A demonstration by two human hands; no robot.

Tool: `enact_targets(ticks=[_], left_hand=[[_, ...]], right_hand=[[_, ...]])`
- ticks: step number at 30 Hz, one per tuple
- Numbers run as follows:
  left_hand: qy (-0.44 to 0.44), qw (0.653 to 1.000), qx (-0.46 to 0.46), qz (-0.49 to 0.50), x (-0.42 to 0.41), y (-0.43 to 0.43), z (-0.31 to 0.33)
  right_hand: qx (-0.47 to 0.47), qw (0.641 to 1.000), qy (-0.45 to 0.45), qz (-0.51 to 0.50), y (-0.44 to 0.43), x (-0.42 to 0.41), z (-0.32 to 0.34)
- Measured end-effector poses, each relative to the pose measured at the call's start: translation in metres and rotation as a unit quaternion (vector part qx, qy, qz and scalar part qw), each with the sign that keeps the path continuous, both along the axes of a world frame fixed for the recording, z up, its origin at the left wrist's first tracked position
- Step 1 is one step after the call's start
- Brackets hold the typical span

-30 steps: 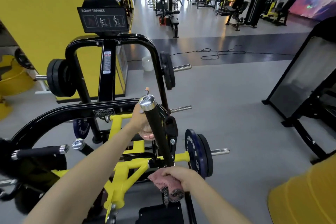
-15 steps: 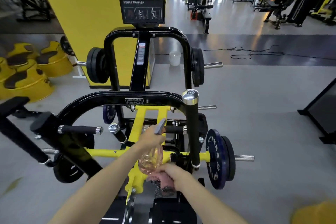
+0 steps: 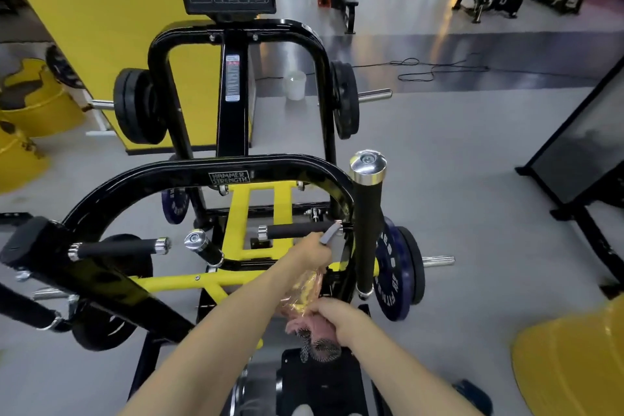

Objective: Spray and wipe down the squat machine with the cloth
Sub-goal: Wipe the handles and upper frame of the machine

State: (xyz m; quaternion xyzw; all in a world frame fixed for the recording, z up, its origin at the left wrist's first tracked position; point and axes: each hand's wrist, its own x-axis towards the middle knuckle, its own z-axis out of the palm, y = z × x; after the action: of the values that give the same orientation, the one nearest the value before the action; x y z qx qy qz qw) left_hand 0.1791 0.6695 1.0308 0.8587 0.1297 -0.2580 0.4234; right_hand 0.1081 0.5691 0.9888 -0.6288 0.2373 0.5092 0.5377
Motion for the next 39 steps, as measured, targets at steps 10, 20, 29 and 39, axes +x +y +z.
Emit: enact_targets(ticks=[10, 20, 29, 39], left_hand=[[0.005, 0.998, 0.060, -0.023, -0.004, -0.004, 0.000], [0.013, 0.995, 0.054, 0.079, -0.024, 0.043, -0.013], [0.001, 0.985, 0.042, 0.170, -0.043, 0.092, -0.038], [0.001, 0.979, 0.009, 0.205, -0.042, 0.070, -0.020]], right_hand=[[-0.049, 0.998, -0.048, 0.005, 0.005, 0.012, -0.008], [-0.055, 0.996, -0.069, -0.008, 0.027, 0.015, -0.013], [-0.025, 0.997, -0.070, -0.004, 0.054, 0.013, -0.013], [-0.051, 0.994, -0.088, 0.031, 0.041, 0.018, -0.002]])
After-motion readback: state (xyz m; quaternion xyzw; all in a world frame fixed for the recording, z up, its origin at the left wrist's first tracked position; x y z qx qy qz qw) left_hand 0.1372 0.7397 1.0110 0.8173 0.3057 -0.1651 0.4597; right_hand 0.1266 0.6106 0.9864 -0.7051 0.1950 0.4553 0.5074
